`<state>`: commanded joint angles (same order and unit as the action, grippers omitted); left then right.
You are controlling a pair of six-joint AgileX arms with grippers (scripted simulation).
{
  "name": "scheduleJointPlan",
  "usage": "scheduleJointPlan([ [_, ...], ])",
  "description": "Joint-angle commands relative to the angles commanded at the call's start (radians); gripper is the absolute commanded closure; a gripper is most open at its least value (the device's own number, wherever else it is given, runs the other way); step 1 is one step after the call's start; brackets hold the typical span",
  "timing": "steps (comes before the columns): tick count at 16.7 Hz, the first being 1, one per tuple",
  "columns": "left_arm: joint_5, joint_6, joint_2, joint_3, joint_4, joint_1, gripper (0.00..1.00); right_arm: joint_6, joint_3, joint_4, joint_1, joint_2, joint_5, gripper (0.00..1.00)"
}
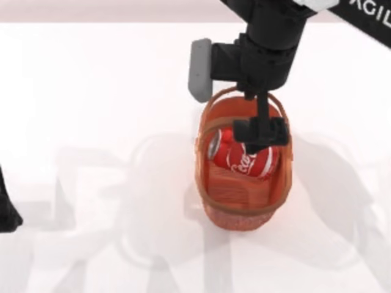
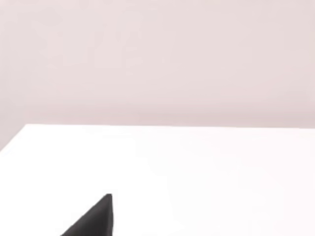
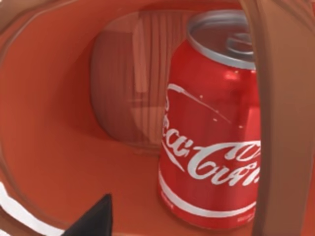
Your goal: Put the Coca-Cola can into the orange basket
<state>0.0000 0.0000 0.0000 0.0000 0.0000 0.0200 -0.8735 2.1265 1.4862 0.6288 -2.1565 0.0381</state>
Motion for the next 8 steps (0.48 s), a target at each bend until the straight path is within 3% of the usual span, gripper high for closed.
scheduleJointPlan([
  [8, 0.000, 0.000, 0.000, 0.000, 0.000, 0.000, 0.00, 0.002, -0.098, -0.086, 0.003, 0.011, 0.000, 0.00],
])
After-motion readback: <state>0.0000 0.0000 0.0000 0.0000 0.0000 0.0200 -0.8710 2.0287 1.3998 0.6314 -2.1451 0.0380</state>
